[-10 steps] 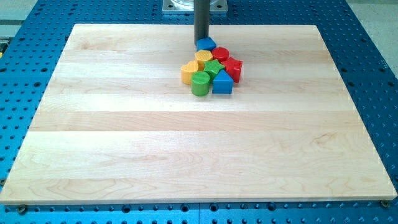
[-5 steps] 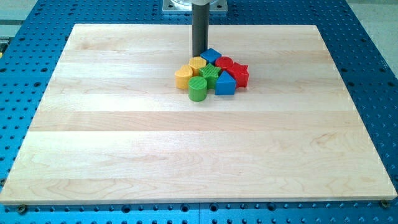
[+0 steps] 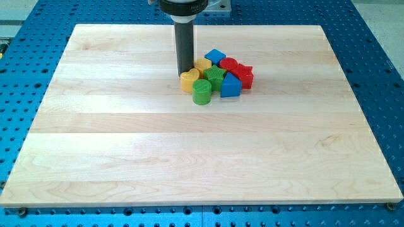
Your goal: Adjust the group of blocks
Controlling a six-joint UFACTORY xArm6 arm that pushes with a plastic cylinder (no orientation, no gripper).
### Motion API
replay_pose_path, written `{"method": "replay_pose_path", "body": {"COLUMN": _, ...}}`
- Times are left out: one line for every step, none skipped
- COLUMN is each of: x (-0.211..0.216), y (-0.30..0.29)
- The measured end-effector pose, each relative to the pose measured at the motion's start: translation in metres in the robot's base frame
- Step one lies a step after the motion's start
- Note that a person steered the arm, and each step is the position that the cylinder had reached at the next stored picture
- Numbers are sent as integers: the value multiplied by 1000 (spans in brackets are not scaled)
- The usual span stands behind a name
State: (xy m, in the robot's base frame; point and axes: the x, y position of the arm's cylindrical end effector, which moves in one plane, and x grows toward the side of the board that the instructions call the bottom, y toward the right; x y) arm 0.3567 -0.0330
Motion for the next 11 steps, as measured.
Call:
{"method": "replay_pose_path", "body": {"x": 21, "y": -44}}
{"method": "replay_pose_path", "body": {"x": 31, "y": -14}}
{"method": "replay_pose_path", "body": {"x": 35, "y": -11}}
{"method": "replay_pose_path", "body": {"x": 47, "y": -37}}
{"method": "replay_pose_path", "body": {"x": 82, "y": -9}}
{"method": "replay_pose_path", "body": {"x": 84, "y": 22}}
{"method": "replay_pose_path", "body": {"x": 80, "y": 44}}
{"method": "replay_pose_path", "body": {"x": 84, "y": 2}}
{"method": "replay_pose_path", "body": {"x": 92, "y": 27}}
{"method": "replay_pose_path", "body": {"x": 95, "y": 56}}
{"method": "replay_pose_path", "body": {"x": 98, "y": 62}}
